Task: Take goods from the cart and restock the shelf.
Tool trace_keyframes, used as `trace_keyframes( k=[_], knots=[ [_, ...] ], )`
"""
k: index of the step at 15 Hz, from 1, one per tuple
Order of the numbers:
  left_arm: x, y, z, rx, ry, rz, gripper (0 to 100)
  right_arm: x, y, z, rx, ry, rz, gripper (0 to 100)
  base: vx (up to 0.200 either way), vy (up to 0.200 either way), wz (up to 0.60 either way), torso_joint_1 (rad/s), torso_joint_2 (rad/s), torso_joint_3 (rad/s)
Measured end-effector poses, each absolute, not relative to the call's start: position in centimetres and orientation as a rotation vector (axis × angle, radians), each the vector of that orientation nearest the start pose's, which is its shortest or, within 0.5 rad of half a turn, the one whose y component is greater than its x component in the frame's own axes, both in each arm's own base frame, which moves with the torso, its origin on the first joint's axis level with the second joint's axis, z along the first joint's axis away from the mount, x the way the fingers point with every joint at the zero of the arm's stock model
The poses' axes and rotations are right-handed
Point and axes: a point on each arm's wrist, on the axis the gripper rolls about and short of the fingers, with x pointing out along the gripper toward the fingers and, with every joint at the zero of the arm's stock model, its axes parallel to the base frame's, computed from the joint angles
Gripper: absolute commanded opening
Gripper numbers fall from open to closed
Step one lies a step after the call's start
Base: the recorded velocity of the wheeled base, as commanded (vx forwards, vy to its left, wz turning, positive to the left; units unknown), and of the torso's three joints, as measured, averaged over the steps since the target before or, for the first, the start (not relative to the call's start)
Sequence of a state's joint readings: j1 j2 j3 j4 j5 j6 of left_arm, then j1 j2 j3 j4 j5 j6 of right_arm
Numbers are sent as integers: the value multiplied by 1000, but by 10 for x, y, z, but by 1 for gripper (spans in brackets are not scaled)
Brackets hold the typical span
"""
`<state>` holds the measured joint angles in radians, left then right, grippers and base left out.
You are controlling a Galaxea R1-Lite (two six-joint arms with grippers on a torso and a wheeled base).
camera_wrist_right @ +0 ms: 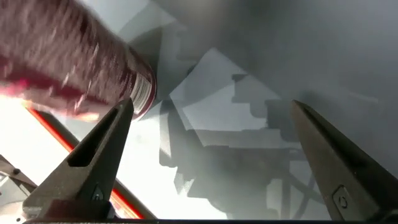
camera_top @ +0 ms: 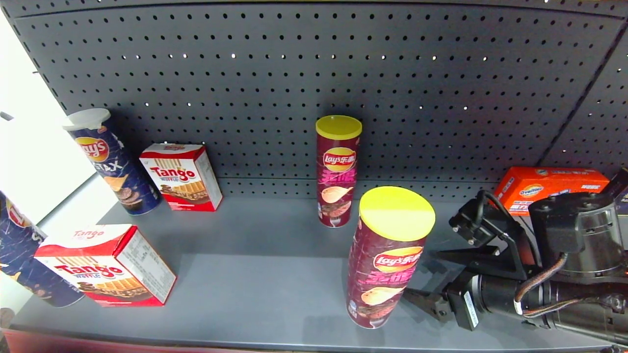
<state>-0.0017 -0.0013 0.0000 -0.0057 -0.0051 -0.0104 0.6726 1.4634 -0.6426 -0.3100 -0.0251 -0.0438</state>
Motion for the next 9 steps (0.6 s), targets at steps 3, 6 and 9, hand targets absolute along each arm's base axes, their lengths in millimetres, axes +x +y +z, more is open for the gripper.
trace_keyframes(
  k=[3, 6, 9],
  knots=[
    [-23, 0, 76, -10, -7, -6, 100, 179, 141, 168, -226, 489, 630, 100, 0, 0, 0, 0, 0, 0],
    [-23, 0, 76, -10, -7, -7, 100, 177, 140, 167, -227, 489, 634, 100, 0, 0, 0, 0, 0, 0],
    [-23, 0, 76, -10, -7, -6, 100, 176, 144, 171, -226, 473, 651, 100, 0, 0, 0, 0, 0, 0]
  ],
)
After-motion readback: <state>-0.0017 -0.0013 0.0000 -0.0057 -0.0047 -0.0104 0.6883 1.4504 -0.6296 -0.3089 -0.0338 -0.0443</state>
